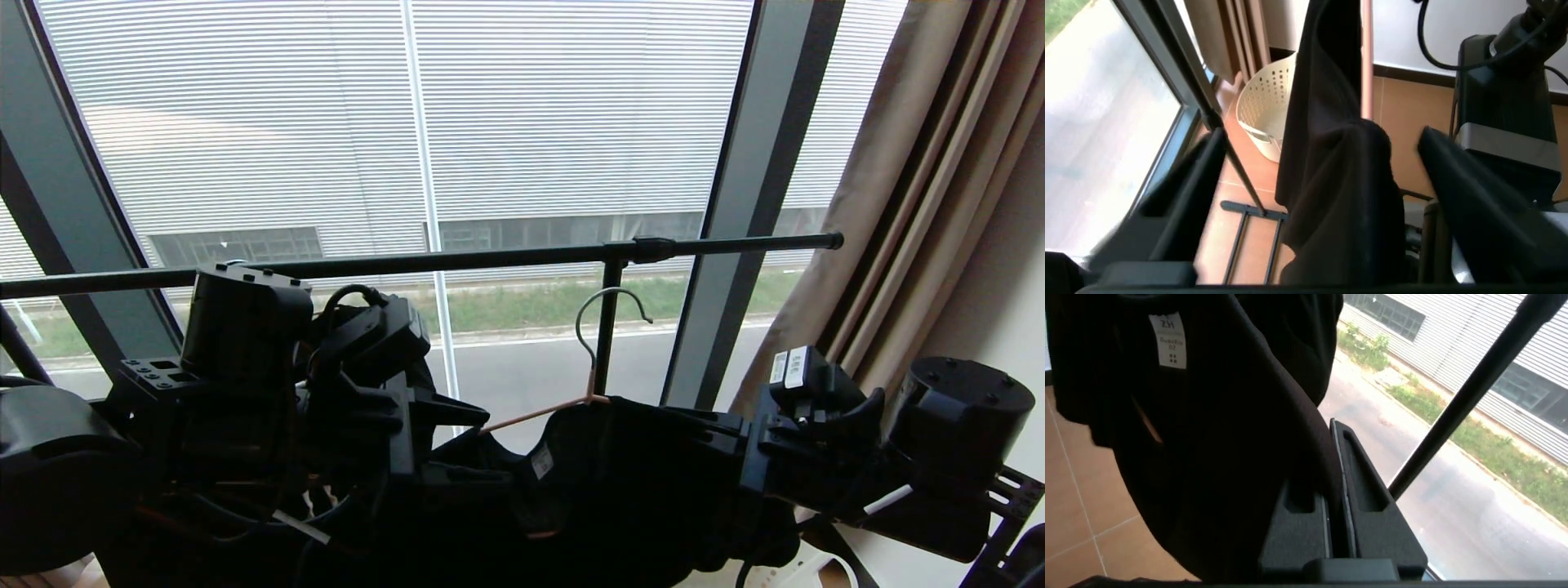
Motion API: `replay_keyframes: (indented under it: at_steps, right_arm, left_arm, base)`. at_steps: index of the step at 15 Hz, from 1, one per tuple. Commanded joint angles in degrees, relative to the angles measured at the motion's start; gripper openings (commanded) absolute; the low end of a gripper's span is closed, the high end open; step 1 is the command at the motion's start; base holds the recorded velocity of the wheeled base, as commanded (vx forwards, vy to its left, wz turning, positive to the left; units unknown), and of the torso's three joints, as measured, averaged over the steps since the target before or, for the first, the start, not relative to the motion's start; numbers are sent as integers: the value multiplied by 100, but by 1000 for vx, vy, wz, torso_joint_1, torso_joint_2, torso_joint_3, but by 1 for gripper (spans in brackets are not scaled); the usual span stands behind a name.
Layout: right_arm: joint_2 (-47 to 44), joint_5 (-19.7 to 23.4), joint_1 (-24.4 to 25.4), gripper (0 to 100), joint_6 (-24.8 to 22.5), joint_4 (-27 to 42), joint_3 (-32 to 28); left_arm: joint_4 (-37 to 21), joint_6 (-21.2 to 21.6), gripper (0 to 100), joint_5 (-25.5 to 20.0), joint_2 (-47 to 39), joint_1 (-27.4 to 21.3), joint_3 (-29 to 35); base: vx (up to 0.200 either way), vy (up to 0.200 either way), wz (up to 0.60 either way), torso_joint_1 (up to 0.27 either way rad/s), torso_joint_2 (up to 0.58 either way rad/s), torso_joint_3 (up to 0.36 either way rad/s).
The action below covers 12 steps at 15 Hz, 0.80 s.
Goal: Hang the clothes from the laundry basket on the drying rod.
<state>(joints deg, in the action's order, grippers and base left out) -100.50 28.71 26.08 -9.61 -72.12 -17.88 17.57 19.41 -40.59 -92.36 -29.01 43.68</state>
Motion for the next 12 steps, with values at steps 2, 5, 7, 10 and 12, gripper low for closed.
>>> replay_keyframes:
  at_steps: [2,5,7,10,12]
  right_arm:
    - [13,-6,3,0,3,-4,-22]
    - [30,-137,-6,0,-6,14,-57]
    - [22,-313,-6,0,-6,58,-92]
    - [30,-401,-24,100,-24,23,-49]
    - [57,-375,-155,100,-50,5,-40]
  left_arm:
    - [1,10,0,-1,113,1,-105]
    - [10,2,0,-1,209,19,-167]
    - [10,10,0,-1,227,36,-176]
    - [10,2,0,-1,420,45,-255]
    - [10,-7,0,-10,578,168,-351]
  base:
    - [0,0,0,0,0,0]
    - [0,0,0,0,0,0]
    - [0,0,0,0,0,0]
    - [0,0,0,0,0,0]
    - [0,0,0,0,0,0]
